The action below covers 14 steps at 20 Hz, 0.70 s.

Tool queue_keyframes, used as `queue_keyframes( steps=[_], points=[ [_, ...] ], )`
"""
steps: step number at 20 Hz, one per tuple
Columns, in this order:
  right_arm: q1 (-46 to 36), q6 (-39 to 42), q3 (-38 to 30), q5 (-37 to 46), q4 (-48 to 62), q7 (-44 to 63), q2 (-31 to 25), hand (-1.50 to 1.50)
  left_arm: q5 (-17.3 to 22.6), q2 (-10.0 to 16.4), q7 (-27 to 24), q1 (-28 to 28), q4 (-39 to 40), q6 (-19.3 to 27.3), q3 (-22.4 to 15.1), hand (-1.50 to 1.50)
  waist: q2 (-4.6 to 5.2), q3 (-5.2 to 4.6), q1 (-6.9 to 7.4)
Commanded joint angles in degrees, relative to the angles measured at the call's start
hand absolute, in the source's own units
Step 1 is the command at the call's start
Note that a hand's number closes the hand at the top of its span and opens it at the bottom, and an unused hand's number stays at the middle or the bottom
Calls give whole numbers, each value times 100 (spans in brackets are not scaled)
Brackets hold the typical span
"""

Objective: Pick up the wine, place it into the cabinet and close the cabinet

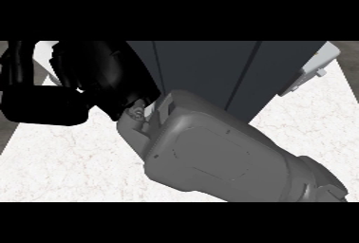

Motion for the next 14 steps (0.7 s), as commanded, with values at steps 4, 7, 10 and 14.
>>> queue_keyframes(
  steps=[4,7,10,14],
  points=[
    [-173,351,-491,-279,1991,-1384,3,150,165,48,236,-227,279,-122,312,150,51,5,-89],
    [-180,393,-551,-166,2405,-1487,3,150,103,-110,229,-137,42,36,309,150,25,8,-105],
    [-220,458,-672,-178,2614,-1613,-271,150,127,-72,267,-189,215,-104,343,150,63,2,-109],
    [11,581,-620,-138,2743,-1881,-455,150,225,-98,288,-232,60,20,398,150,88,5,-81]
  ],
)
